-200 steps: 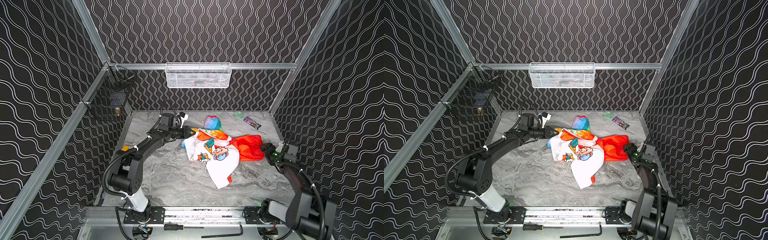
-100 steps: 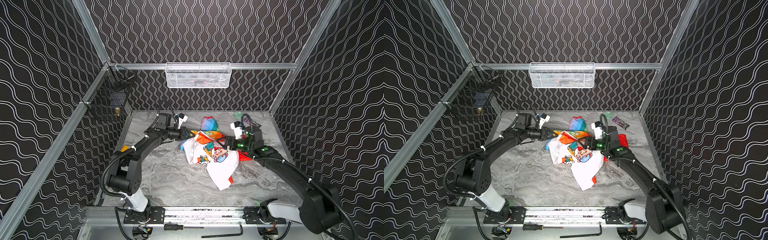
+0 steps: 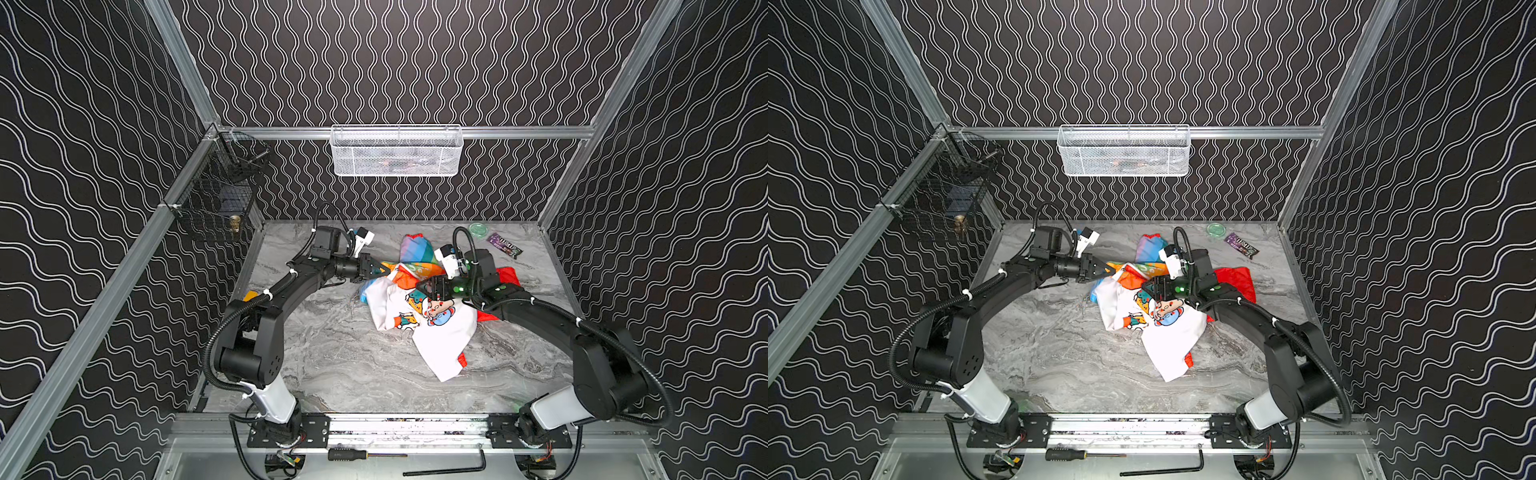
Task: Zip up the jacket
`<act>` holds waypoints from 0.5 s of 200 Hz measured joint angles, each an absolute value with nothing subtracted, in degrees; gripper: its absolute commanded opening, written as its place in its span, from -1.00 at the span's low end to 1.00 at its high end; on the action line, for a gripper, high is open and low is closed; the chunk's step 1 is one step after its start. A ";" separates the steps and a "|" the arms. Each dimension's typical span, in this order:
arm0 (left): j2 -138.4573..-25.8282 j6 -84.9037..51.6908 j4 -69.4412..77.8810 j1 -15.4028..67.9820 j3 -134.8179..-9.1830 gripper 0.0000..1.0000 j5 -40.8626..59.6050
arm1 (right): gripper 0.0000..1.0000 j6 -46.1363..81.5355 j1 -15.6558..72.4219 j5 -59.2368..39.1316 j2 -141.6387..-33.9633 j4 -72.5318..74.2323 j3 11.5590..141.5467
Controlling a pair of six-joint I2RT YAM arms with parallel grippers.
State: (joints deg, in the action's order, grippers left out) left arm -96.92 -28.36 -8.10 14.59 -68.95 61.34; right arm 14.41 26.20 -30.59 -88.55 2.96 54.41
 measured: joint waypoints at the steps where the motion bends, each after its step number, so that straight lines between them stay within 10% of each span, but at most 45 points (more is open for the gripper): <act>1: -96.92 -28.38 -8.05 14.59 -68.93 -1.00 61.34 | 0.13 14.39 26.22 -30.65 -88.62 2.96 54.46; 52: -96.92 -31.53 -4.32 14.57 -67.00 -0.90 61.89 | -0.96 15.66 27.75 -33.52 -91.39 6.02 56.12; 100: -95.42 -42.19 7.77 14.57 -58.28 -0.05 59.57 | -1.00 19.05 28.82 -34.17 -92.03 9.21 55.94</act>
State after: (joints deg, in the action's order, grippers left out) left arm -95.42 -42.19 7.77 14.57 -58.28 59.57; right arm 19.05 28.82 -34.17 -92.03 9.21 55.94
